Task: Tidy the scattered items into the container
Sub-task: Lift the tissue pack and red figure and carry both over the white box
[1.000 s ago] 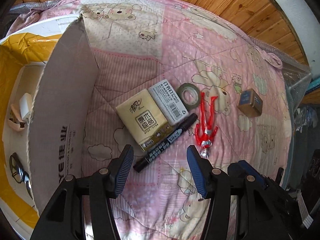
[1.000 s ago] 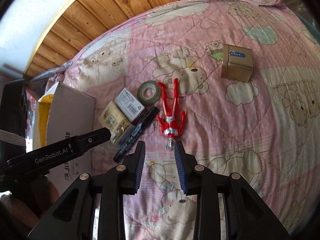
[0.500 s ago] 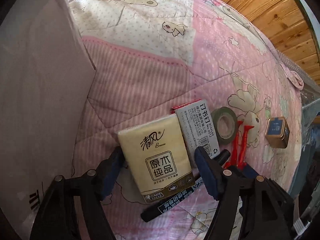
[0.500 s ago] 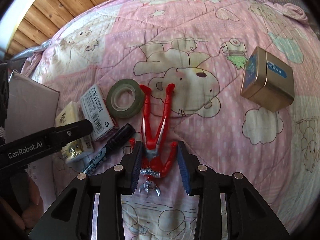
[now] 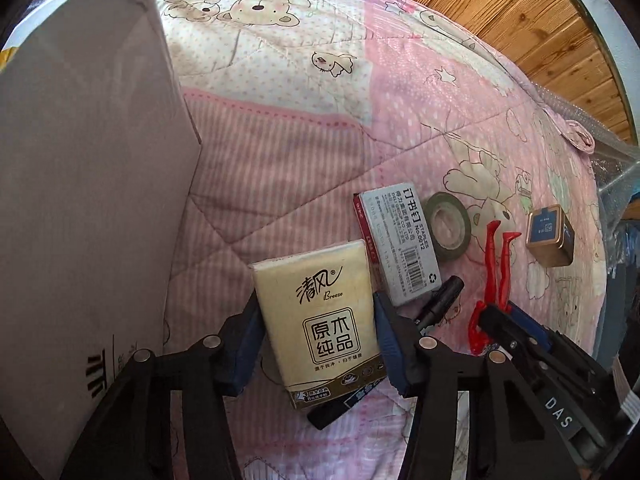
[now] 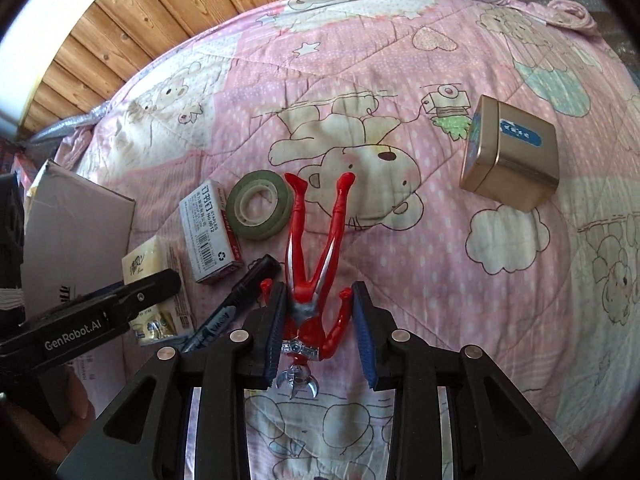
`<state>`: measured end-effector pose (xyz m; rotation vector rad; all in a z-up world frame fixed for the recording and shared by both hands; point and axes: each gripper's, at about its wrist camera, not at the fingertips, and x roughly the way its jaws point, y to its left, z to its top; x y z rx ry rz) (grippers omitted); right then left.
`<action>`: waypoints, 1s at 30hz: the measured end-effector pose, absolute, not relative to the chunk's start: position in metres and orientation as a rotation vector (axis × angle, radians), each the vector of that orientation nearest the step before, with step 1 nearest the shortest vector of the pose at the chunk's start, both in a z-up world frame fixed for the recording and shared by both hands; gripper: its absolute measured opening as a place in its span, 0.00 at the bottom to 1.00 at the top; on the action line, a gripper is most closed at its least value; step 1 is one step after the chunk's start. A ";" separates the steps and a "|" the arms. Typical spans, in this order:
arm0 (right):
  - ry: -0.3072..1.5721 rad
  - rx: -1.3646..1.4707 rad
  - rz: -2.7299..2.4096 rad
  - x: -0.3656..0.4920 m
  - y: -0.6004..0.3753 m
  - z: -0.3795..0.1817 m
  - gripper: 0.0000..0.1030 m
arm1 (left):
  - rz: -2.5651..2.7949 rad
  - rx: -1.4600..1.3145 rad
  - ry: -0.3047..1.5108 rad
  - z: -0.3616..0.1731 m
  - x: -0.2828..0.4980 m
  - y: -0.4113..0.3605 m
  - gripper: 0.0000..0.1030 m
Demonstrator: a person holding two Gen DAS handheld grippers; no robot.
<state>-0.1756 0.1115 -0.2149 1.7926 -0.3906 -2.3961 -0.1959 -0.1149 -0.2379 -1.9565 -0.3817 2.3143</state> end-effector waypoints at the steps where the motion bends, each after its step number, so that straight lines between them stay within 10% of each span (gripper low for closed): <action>1: -0.407 1.788 -2.397 -0.173 0.113 -0.211 0.32 | 2.311 -1.952 -0.378 -0.234 -0.192 -0.113 0.52; 30: -0.455 1.747 -2.415 -0.048 0.096 -0.150 0.32 | 2.295 -1.707 -0.189 -0.133 -0.078 -0.094 0.52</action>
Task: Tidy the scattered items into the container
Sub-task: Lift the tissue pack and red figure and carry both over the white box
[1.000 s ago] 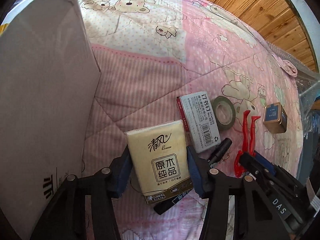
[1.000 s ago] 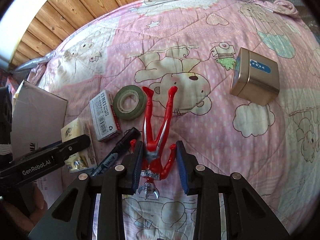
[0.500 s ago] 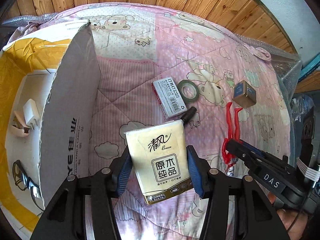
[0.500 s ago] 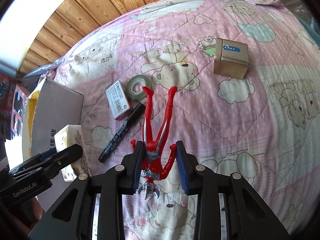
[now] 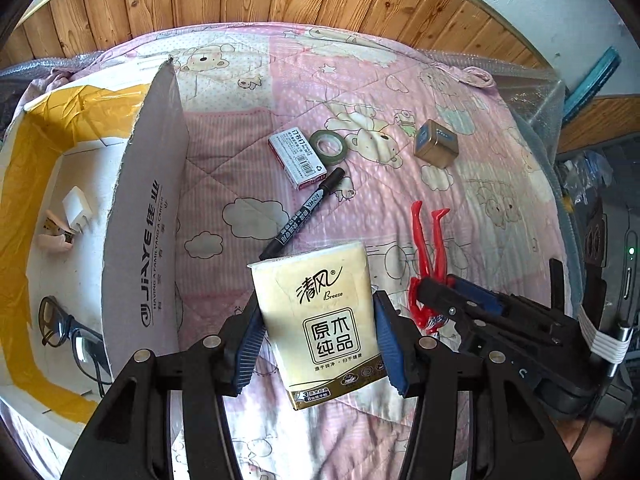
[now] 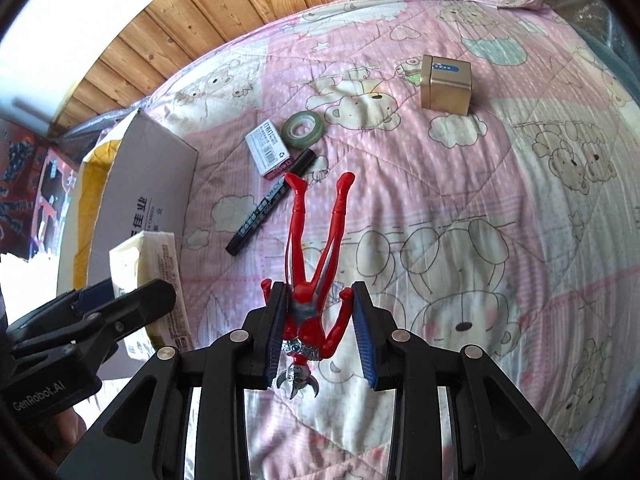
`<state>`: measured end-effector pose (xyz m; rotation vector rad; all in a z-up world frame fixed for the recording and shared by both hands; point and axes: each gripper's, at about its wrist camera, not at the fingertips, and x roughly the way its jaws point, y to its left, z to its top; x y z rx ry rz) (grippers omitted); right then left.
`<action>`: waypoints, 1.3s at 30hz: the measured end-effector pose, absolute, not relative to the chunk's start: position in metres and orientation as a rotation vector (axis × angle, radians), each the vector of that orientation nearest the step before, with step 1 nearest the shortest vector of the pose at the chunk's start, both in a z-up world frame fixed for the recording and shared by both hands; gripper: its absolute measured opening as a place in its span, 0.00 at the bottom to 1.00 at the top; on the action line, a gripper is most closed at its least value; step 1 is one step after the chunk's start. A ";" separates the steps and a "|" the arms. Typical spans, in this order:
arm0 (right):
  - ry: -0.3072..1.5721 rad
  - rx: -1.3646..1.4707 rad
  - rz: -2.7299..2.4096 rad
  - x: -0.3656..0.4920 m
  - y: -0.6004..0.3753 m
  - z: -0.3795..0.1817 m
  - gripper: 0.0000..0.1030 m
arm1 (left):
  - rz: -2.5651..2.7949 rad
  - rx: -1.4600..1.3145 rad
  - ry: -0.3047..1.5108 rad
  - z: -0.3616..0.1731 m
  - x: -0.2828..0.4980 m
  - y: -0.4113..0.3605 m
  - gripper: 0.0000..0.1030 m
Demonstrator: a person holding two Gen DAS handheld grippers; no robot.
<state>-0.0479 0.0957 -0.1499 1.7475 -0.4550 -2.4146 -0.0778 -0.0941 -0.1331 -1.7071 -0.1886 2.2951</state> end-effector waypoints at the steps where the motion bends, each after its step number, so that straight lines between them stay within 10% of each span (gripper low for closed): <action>1: -0.436 1.742 -2.419 -0.044 0.093 -0.147 0.32 | 2.299 -1.693 -0.199 -0.129 -0.074 -0.095 0.52; 39: -0.022 1.548 -2.280 0.023 -0.038 -0.073 0.32 | 2.526 -1.502 -0.508 -0.062 0.022 -0.232 0.52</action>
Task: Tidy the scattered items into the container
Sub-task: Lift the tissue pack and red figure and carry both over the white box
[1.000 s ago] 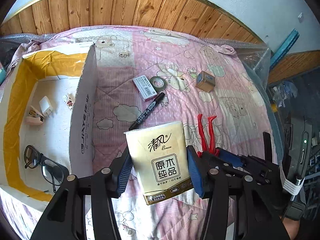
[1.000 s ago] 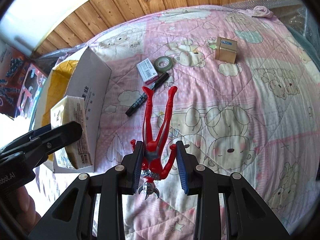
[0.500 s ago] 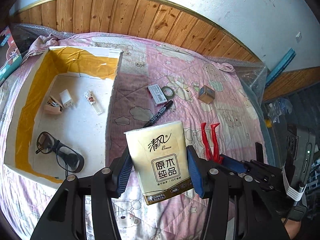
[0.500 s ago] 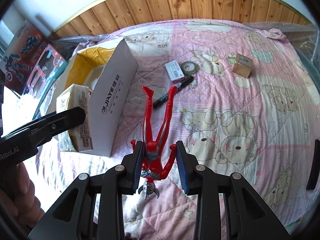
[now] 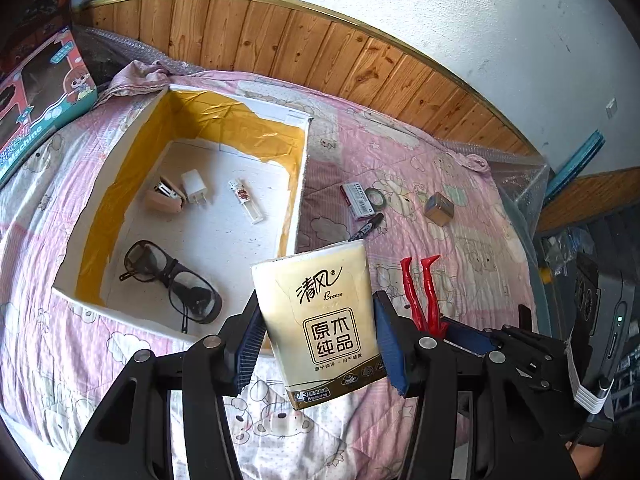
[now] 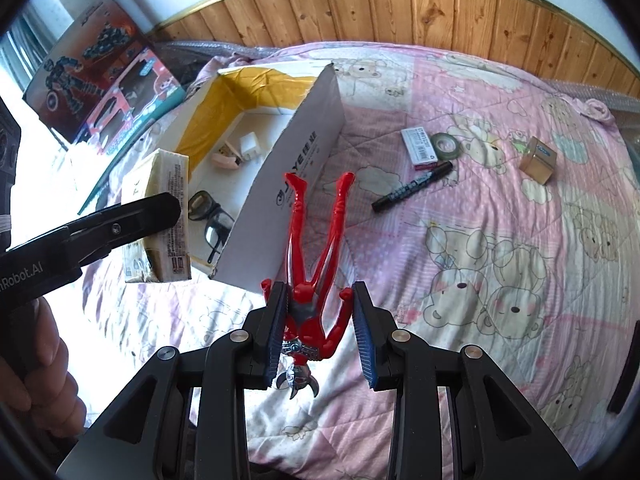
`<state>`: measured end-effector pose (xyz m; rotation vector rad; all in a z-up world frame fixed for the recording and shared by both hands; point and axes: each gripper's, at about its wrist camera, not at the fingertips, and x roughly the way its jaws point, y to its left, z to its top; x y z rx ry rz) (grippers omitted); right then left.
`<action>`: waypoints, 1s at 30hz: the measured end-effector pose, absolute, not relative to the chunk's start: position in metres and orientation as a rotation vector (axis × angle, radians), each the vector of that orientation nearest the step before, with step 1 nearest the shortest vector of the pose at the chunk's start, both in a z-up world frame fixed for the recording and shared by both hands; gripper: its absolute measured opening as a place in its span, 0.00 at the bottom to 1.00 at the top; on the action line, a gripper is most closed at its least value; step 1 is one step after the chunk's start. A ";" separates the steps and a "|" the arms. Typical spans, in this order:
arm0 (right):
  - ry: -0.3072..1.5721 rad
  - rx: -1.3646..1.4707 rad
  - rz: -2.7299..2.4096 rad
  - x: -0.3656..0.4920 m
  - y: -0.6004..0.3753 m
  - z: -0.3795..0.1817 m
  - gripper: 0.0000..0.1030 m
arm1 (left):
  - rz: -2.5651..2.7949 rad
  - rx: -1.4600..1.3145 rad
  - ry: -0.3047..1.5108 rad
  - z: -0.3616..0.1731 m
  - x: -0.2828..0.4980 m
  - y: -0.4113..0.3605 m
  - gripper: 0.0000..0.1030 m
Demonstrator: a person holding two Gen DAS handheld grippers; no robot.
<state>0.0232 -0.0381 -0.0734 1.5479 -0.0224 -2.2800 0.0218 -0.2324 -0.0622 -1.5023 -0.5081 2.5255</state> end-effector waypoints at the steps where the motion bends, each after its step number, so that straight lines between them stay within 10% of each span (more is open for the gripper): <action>1: -0.012 1.542 -2.274 0.023 -0.042 -0.073 0.32 | 2.534 -1.505 -0.524 -0.062 0.024 -0.238 0.52; 30: 0.140 1.398 -2.112 -0.026 -0.141 -0.049 0.32 | 2.624 -1.572 -0.801 -0.070 0.011 -0.323 0.52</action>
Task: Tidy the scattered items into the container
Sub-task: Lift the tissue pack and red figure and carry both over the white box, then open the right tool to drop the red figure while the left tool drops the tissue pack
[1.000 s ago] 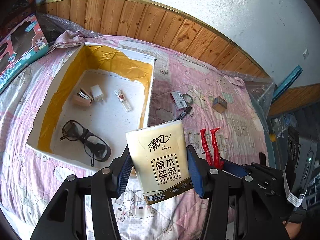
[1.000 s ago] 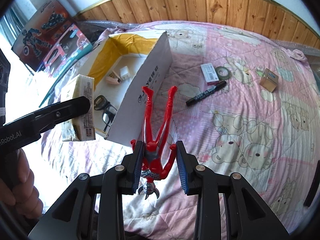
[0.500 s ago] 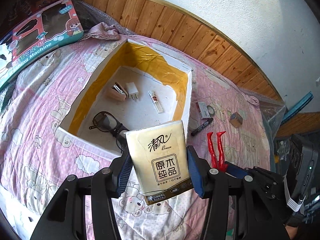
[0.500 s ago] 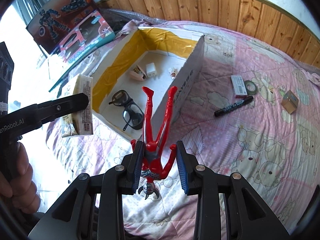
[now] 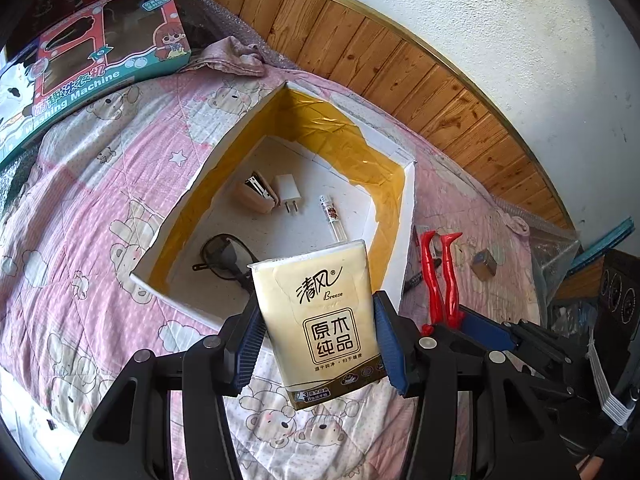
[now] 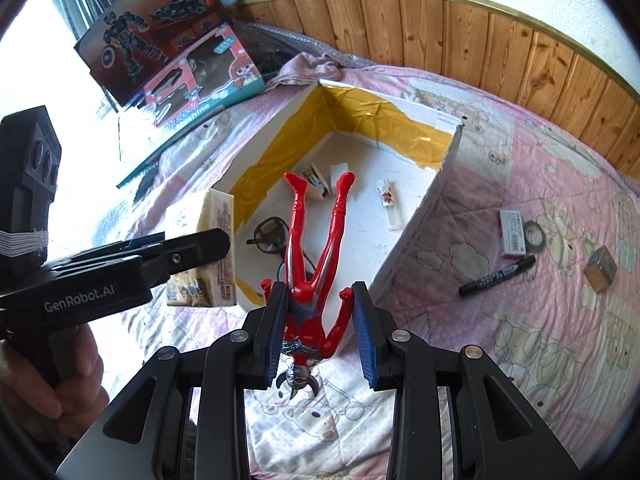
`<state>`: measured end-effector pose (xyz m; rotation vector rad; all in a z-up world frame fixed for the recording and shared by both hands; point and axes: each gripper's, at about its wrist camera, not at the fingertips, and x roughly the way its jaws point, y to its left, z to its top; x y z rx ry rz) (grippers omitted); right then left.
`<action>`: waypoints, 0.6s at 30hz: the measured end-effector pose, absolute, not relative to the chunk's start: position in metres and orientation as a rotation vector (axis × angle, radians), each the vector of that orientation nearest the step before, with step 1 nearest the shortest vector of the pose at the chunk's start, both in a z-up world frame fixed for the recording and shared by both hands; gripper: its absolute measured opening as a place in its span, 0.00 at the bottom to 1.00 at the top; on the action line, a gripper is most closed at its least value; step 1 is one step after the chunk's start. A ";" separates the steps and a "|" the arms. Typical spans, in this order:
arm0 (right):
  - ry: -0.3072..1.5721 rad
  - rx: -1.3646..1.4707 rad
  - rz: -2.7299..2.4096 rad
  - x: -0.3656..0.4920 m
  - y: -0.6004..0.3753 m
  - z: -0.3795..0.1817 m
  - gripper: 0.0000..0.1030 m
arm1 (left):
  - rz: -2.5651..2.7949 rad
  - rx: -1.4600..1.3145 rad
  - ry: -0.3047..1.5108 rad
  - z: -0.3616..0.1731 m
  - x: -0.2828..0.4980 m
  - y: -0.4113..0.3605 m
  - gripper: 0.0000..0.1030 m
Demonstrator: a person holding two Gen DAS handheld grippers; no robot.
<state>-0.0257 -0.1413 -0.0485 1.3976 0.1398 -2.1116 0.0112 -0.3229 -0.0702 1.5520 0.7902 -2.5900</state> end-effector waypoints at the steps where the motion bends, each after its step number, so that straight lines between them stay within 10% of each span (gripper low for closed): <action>1: 0.143 1.394 -2.110 -0.029 -0.143 -0.048 0.32 | -2.590 1.553 0.794 -0.070 0.008 -0.323 0.52; 18: 0.158 1.375 -2.099 -0.096 -0.156 -0.034 0.32 | -2.530 1.653 0.813 -0.096 -0.037 -0.308 0.52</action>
